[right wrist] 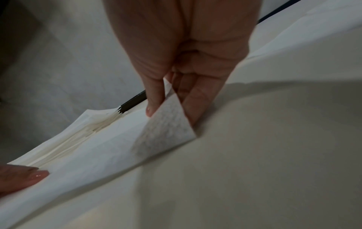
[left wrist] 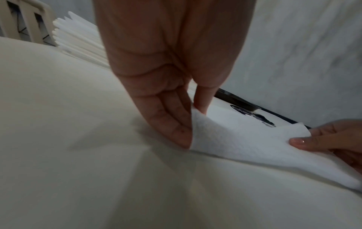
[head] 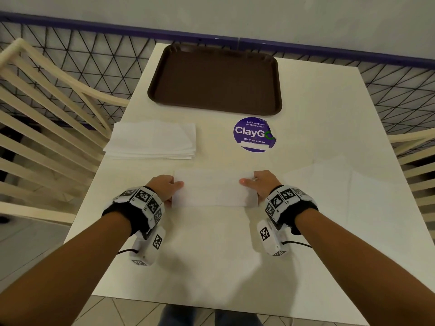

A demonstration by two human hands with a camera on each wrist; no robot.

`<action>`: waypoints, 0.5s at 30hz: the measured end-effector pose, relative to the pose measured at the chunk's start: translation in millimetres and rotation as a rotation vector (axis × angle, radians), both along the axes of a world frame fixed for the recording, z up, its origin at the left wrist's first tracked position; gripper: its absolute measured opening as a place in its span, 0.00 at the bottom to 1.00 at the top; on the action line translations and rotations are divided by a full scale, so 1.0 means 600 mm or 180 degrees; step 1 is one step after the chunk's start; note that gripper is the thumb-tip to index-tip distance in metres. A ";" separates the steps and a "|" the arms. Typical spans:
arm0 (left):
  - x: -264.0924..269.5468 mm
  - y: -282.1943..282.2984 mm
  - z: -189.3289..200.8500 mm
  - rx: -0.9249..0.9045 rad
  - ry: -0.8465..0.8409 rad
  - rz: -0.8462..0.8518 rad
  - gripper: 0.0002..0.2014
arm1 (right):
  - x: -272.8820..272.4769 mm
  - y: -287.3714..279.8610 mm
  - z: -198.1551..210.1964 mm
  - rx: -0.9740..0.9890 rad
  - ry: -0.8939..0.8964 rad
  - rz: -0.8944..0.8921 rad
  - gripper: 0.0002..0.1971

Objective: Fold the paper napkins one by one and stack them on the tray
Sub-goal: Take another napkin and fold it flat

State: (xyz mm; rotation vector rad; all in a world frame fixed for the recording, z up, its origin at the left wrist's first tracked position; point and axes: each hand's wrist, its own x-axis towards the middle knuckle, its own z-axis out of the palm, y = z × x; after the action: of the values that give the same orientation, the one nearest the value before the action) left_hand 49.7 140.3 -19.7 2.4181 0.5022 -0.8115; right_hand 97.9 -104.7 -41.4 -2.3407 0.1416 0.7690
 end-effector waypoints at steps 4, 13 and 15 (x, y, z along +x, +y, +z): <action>0.002 -0.005 -0.002 0.0224 -0.0058 -0.0069 0.20 | 0.006 0.003 0.002 -0.0144 0.0080 -0.0007 0.21; 0.009 -0.018 0.003 0.0628 -0.0112 -0.0224 0.21 | 0.010 0.009 0.012 -0.0501 0.0077 0.0035 0.24; 0.008 -0.022 0.005 0.0591 -0.0237 -0.0163 0.24 | 0.011 0.011 0.013 -0.0525 0.0091 0.0046 0.24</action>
State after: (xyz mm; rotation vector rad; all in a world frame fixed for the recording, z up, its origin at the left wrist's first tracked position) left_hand 54.4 127.2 -16.9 2.6307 0.5085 -0.7207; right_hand 104.4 -98.3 -33.7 -2.4889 0.2076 0.8258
